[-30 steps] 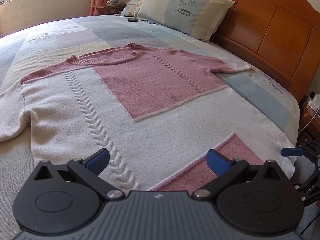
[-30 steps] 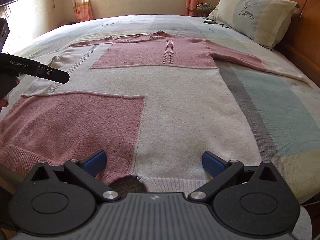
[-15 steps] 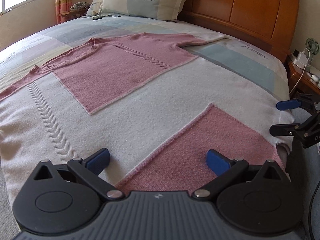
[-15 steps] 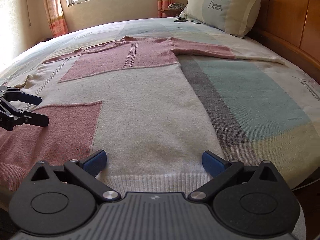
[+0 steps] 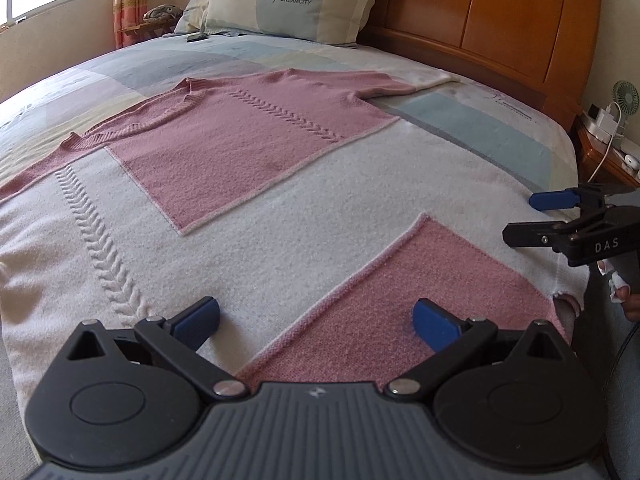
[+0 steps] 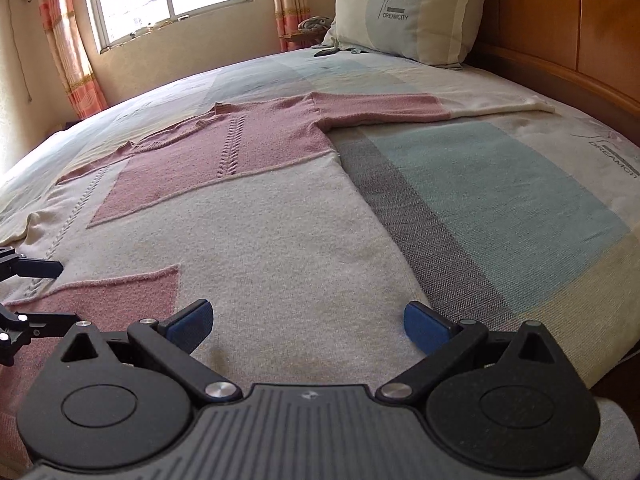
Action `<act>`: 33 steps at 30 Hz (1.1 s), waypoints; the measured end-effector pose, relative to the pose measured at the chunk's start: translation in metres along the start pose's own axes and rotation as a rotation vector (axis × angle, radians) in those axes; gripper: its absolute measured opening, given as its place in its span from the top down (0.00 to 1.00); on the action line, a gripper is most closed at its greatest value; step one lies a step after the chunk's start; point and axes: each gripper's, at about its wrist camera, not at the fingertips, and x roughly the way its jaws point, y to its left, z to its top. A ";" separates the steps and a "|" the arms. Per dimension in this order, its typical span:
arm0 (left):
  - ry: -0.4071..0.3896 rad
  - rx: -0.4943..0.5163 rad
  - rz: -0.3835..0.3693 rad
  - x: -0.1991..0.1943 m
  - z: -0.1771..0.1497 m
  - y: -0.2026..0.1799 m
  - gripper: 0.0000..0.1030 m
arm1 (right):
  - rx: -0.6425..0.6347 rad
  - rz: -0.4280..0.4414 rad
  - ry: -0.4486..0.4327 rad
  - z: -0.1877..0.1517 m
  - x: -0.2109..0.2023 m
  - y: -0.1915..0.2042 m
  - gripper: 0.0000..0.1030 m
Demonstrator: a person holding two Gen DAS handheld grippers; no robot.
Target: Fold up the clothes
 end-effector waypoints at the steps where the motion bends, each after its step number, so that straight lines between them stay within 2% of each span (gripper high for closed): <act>1: -0.010 -0.005 -0.005 -0.001 0.002 0.000 0.01 | -0.021 -0.005 0.001 -0.003 -0.002 0.001 0.00; 7: -0.050 -0.047 -0.038 -0.001 0.023 -0.005 0.01 | -0.043 -0.032 -0.029 -0.012 -0.005 0.005 0.00; 12: 0.011 -0.102 -0.031 0.024 0.024 -0.001 0.01 | -0.061 -0.019 -0.020 -0.012 -0.005 0.003 0.00; 15: 0.008 -0.099 -0.023 0.023 0.029 -0.001 0.01 | -0.075 -0.011 -0.026 -0.014 -0.006 0.002 0.00; 21: -0.064 -0.099 -0.034 0.021 0.045 0.004 0.01 | -0.076 0.022 0.000 -0.007 -0.008 -0.002 0.00; 24: -0.036 -0.151 -0.040 0.038 0.047 0.016 0.01 | 0.002 0.072 -0.029 0.010 -0.009 -0.017 0.00; 26: -0.026 -0.165 -0.039 0.046 0.047 0.021 0.01 | 0.046 0.060 -0.074 0.029 -0.004 -0.031 0.00; 28: -0.031 -0.166 -0.052 0.046 0.048 0.023 0.01 | 0.091 0.016 -0.120 0.057 0.009 -0.049 0.00; 33: -0.076 -0.216 -0.125 0.046 0.042 0.039 0.01 | 0.245 -0.004 -0.202 0.141 0.065 -0.098 0.00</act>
